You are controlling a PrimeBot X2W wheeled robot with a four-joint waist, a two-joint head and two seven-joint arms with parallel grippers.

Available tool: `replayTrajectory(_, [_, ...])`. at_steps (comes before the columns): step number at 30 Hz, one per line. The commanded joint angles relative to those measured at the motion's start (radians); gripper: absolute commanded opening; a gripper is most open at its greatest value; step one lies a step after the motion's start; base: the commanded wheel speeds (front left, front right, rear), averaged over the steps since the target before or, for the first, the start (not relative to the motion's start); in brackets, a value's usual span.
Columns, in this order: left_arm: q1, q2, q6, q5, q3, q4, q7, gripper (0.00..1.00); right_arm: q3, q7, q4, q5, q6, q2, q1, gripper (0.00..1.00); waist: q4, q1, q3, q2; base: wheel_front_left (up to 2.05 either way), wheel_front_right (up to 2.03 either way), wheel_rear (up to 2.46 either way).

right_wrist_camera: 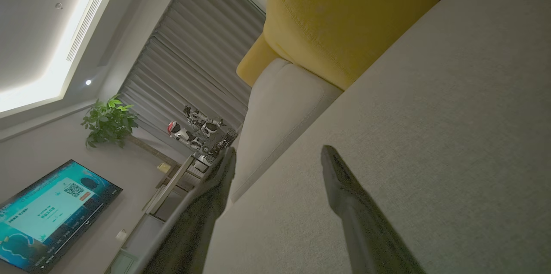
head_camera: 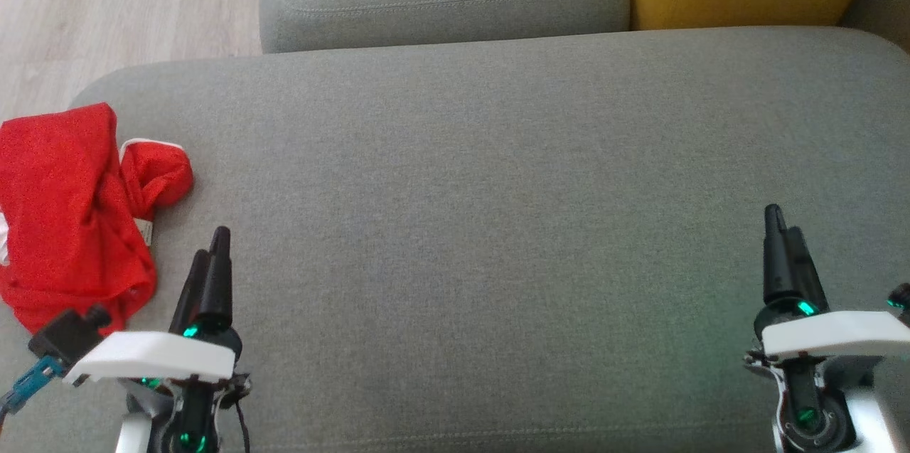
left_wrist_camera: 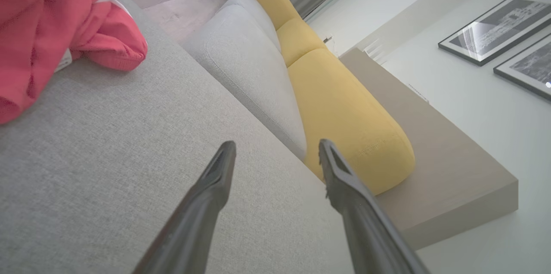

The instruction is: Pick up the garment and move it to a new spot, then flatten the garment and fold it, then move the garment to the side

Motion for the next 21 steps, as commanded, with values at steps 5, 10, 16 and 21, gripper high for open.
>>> replayTrajectory(5, [-0.053, 0.033, 0.009, 0.105, -0.004, -0.035, -0.023, 1.00, 0.028, -0.020, -0.024, -0.098, 0.000, -0.021, -0.055, 1.00, -0.002, 0.0000, -0.002, 0.0000, 0.00, 0.00, 0.00])
replayTrajectory(10, [-0.052, 0.044, 0.019, 0.184, -0.021, -0.040, -0.038, 1.00, 0.039, -0.029, -0.014, -0.176, 0.000, -0.020, -0.054, 1.00, -0.004, 0.0000, -0.005, 0.0000, 0.00, 0.00, 0.00])
replayTrajectory(16, [-0.048, 0.057, 0.035, 0.271, -0.041, -0.048, -0.056, 1.00, 0.047, -0.042, -0.002, -0.269, 0.000, -0.017, -0.051, 1.00, -0.006, 0.0000, -0.007, 0.0000, 0.00, 0.00, 0.00])
replayTrajectory(21, [-0.044, 0.069, 0.047, 0.337, -0.055, -0.050, -0.071, 1.00, 0.055, -0.050, 0.008, -0.342, 0.000, -0.014, -0.050, 1.00, -0.008, 0.0000, -0.008, 0.0000, 0.00, 0.00, 0.00])
